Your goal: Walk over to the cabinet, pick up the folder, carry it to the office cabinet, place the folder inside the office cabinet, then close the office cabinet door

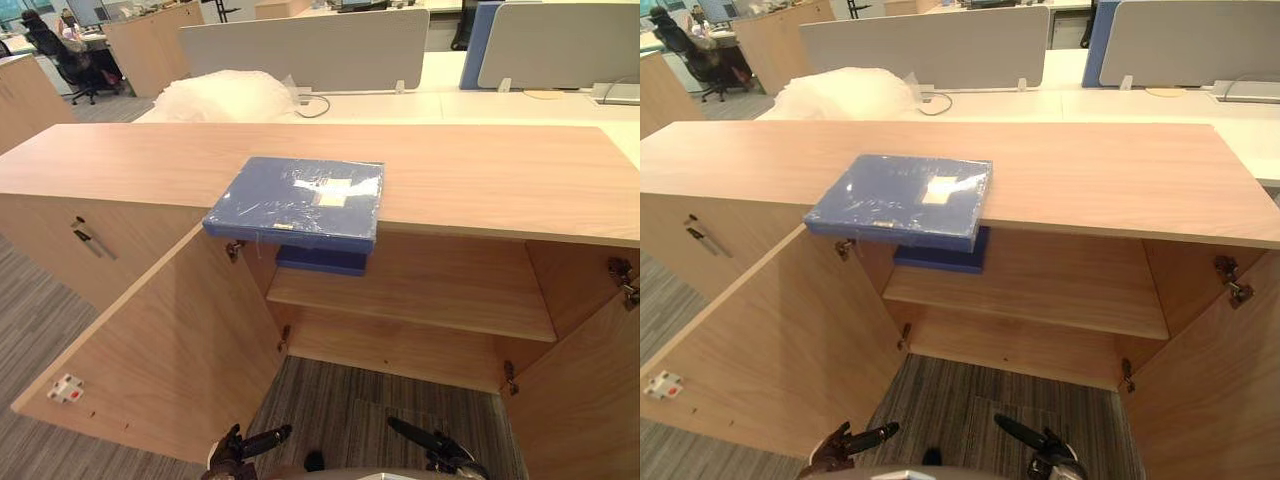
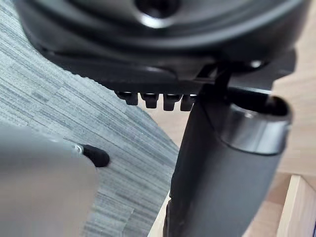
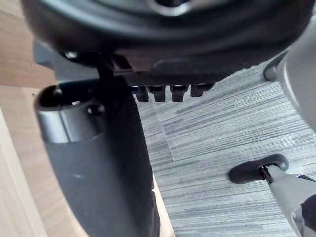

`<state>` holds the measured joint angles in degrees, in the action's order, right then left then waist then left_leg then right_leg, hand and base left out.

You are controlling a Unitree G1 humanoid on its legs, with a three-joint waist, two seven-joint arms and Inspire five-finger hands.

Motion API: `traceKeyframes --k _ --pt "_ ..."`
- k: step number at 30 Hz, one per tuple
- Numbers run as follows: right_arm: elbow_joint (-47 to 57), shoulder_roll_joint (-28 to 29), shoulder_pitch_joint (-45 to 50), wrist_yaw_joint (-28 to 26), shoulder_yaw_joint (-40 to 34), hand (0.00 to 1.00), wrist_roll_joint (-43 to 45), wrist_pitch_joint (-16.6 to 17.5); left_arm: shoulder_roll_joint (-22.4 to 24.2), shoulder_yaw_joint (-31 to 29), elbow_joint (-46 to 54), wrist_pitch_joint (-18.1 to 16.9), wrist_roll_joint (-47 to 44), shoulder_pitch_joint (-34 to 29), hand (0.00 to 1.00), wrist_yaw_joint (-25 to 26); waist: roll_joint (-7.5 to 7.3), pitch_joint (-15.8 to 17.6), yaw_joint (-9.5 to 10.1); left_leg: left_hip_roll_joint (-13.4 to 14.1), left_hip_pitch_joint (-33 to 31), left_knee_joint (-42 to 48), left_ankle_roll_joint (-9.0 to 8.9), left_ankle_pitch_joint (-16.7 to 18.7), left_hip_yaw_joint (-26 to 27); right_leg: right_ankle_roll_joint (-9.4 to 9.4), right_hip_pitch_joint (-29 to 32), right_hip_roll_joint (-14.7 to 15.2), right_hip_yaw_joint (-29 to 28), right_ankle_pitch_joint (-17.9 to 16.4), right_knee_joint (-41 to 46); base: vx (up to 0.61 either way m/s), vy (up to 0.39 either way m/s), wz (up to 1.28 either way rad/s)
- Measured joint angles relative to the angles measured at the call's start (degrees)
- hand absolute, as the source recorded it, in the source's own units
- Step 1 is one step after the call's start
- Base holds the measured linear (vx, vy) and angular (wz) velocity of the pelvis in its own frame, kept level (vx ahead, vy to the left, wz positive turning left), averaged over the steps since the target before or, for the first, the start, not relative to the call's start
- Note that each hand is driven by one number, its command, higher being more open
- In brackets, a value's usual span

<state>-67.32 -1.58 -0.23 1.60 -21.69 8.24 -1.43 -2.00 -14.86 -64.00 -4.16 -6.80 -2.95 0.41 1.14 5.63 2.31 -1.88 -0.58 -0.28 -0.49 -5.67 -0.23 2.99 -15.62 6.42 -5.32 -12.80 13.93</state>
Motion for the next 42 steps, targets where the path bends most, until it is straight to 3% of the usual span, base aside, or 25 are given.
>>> traceKeyframes --k 2,4,6,7,9,11,13,18,22,25,33,39,42 --pt "0.11 -0.70 1.44 -0.38 -0.15 1.00 -1.67 -0.20 0.12 0.16 0.03 0.20 -1.96 -0.14 1.00 -1.72 0.24 -0.26 0.07 -0.32 0.66 -1.52 0.27 -0.30 0.99 0.02 1.88 0.23 -0.28 -0.01 2.85 0.06 0.070 -0.25" --pt "1.63 -1.06 2.54 -0.79 -0.81 1.00 -1.65 -0.97 0.23 -0.01 0.11 0.76 -4.07 -0.22 1.00 -2.32 0.43 0.31 0.10 -0.35 2.63 -2.21 0.52 0.02 2.63 0.33 6.17 0.44 -1.34 -0.21 12.90 0.05 0.102 -0.51" --pt "4.03 -0.67 3.39 -1.16 -0.56 1.00 -1.91 -0.91 -0.09 -0.08 0.36 0.92 -6.22 -0.28 1.00 -2.86 -0.84 1.14 0.27 -1.35 6.28 -2.77 1.30 1.93 4.70 -0.58 13.72 2.50 -1.16 -0.57 31.12 0.01 0.105 -0.61" --pt "4.32 -0.71 3.46 -1.28 0.03 1.00 -1.88 -0.78 -0.30 -0.04 0.35 0.92 -7.08 -0.56 1.00 -2.99 -1.38 0.97 -0.09 -1.96 7.58 -2.87 1.71 2.59 5.60 -1.01 15.95 4.61 0.51 -3.24 33.42 -0.02 0.083 -0.42" --pt "4.12 -0.81 3.22 -1.62 2.49 1.00 -1.91 -0.53 -0.25 -0.02 0.61 0.85 -8.78 -0.57 1.00 -3.60 -1.37 0.71 -0.56 -1.48 7.96 -3.14 1.47 3.43 5.70 -0.16 17.47 5.72 3.99 -4.83 26.78 -0.07 0.034 -0.06" --pt "3.74 -0.71 3.44 -1.68 3.09 1.00 -1.95 -0.25 -0.12 0.02 0.71 0.76 -10.31 -0.72 1.00 -3.96 -1.50 -0.39 -1.25 -0.80 7.83 -3.95 0.79 3.44 3.62 1.05 14.56 4.23 4.46 -5.14 16.59 -0.01 -0.050 0.31" --pt "1.53 -0.48 2.74 -1.59 2.34 1.00 -1.96 -0.39 0.14 0.07 0.68 0.93 -11.27 -1.03 1.00 -3.98 -1.38 -1.05 -0.66 0.31 6.81 -4.68 -1.03 2.03 2.78 1.15 9.92 2.58 5.89 -5.18 4.88 0.09 -0.136 0.12" --pt "-0.04 -1.27 2.27 -1.25 -0.12 1.00 -3.88 -1.04 -1.35 6.66 3.92 1.08 -15.18 -2.57 1.00 -3.29 -1.37 -0.96 -0.83 3.12 7.20 -4.69 -2.31 1.80 -1.28 -0.30 4.47 -0.83 9.83 -2.91 -2.19 0.04 -0.213 0.36" --pt "-0.64 -2.45 2.25 -0.91 1.39 1.00 -4.17 -1.14 -1.61 14.64 20.51 1.48 -15.23 -8.61 1.00 -2.79 -1.40 -1.12 -0.49 4.29 5.99 -4.67 -2.79 1.71 -2.38 -0.70 4.51 -2.34 10.26 -1.84 -3.61 -0.01 -0.090 0.12" --pt "-0.94 -3.37 2.31 -0.43 3.85 1.00 -4.35 -1.31 -0.38 16.88 30.93 1.78 -14.68 -11.94 1.00 -2.61 -1.29 -1.20 -0.40 4.20 5.68 -4.67 -2.83 1.66 -3.48 -0.61 4.47 -2.34 10.57 -1.57 -3.60 -0.02 -0.024 0.12" --pt "-0.56 -3.11 2.17 0.83 7.84 1.00 -5.94 -1.39 1.61 14.53 51.26 1.72 4.24 -19.54 1.00 2.42 -1.03 -1.13 1.20 3.31 4.14 -4.71 -2.53 0.61 -5.47 -0.51 4.71 -1.65 12.15 -0.86 -4.16 -0.04 0.004 0.14" --pt "1.21 -1.33 2.45 1.59 10.98 1.00 -6.10 -1.63 3.82 11.91 54.94 1.74 6.41 -21.16 1.00 7.10 -0.85 -1.07 2.24 2.47 2.51 -5.00 -2.49 -0.97 -8.54 -0.40 3.88 -0.92 15.31 -0.89 -6.02 -0.08 0.005 0.26" --pt "1.77 -1.30 3.12 2.30 12.73 1.00 -6.08 -1.52 5.37 9.96 58.74 1.70 9.82 -21.38 1.00 12.03 -1.19 -1.02 3.36 2.29 2.43 -5.03 -2.81 -1.45 -9.91 -0.19 2.97 -1.01 16.71 -0.82 -6.81 -0.07 0.001 0.26"
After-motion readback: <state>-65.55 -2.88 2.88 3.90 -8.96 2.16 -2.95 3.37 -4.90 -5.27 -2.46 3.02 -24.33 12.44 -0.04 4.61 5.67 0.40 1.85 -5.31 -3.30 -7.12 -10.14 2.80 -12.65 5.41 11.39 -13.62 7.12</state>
